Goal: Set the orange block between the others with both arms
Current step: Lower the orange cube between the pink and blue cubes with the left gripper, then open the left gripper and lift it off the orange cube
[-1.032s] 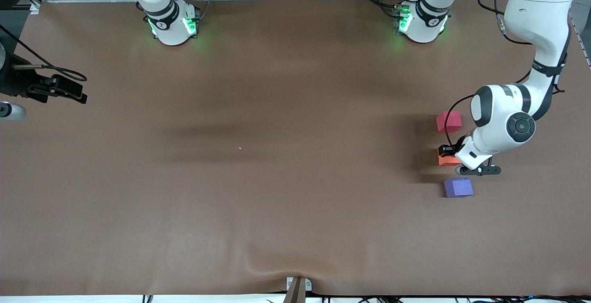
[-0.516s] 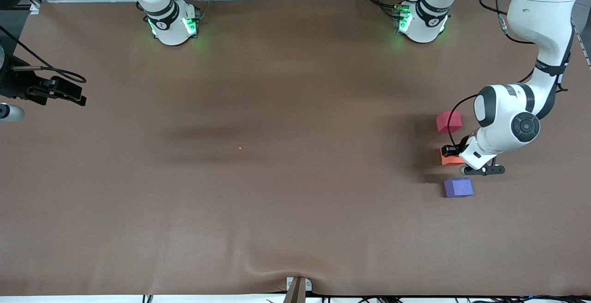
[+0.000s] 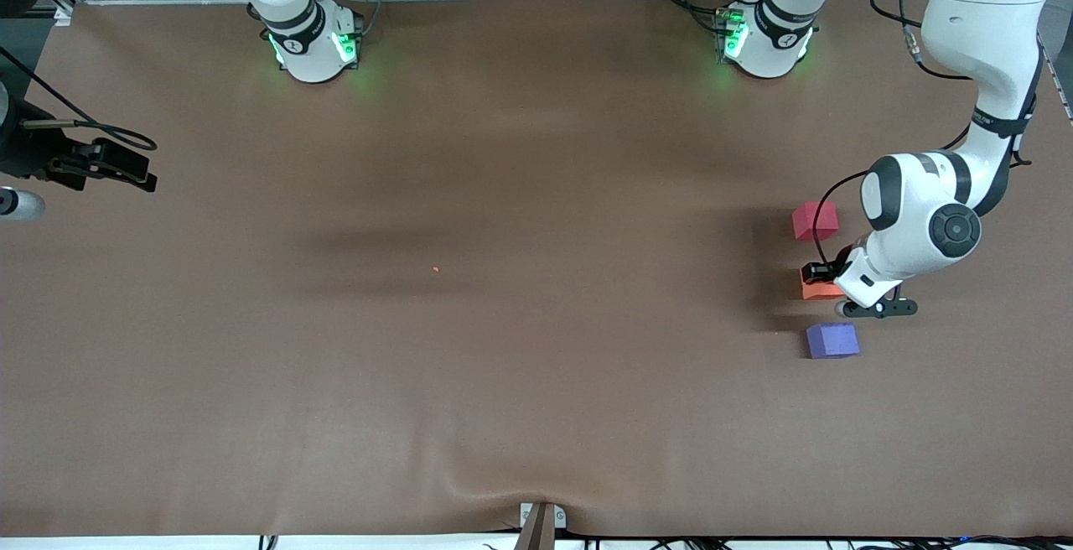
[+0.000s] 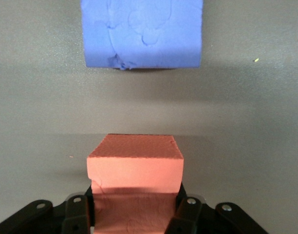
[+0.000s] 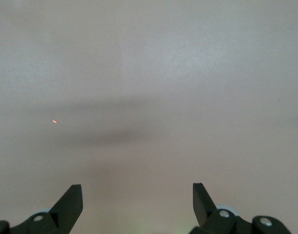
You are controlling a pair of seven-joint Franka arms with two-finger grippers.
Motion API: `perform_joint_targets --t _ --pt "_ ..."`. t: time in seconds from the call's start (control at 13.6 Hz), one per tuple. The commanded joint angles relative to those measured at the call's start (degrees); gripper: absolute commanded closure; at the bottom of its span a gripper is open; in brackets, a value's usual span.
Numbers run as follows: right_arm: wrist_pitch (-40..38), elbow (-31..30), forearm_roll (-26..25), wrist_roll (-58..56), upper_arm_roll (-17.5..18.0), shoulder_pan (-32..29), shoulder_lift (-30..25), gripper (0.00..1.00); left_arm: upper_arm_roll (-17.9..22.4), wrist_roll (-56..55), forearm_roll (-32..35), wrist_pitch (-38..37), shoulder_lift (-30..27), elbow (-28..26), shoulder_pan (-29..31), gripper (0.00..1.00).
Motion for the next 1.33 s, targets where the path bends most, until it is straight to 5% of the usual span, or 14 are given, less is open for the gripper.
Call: perform_joint_targets --t 0.0,0.22,0.37,0.88,1.25 --pt "-0.5 0.3 0.5 -0.7 0.0 -0.1 0.0 0.0 -0.8 0.3 0.9 0.3 -0.9 0.2 0.1 0.0" --pt "-0.5 0.2 0.6 -0.7 0.0 -0.1 0.0 0.0 -2.6 -0.6 0.5 -2.2 -3.5 1.9 0.3 0.0" --pt "-0.5 0.2 0.6 -0.7 0.0 -0.2 0.1 0.0 -3.7 -0.9 0.2 -10.3 -7.1 5.4 0.3 0.0" --pt "-0.5 0.2 0.6 -0.7 0.0 -0.2 0.1 0.0 -5.5 -7.1 0.4 -44.3 -13.4 28.8 0.1 0.0" --pt "-0.4 0.2 0.6 -0.7 0.0 -0.2 0.1 0.0 -8.0 -7.2 1.0 -53.8 -16.0 37.9 0.0 0.0"
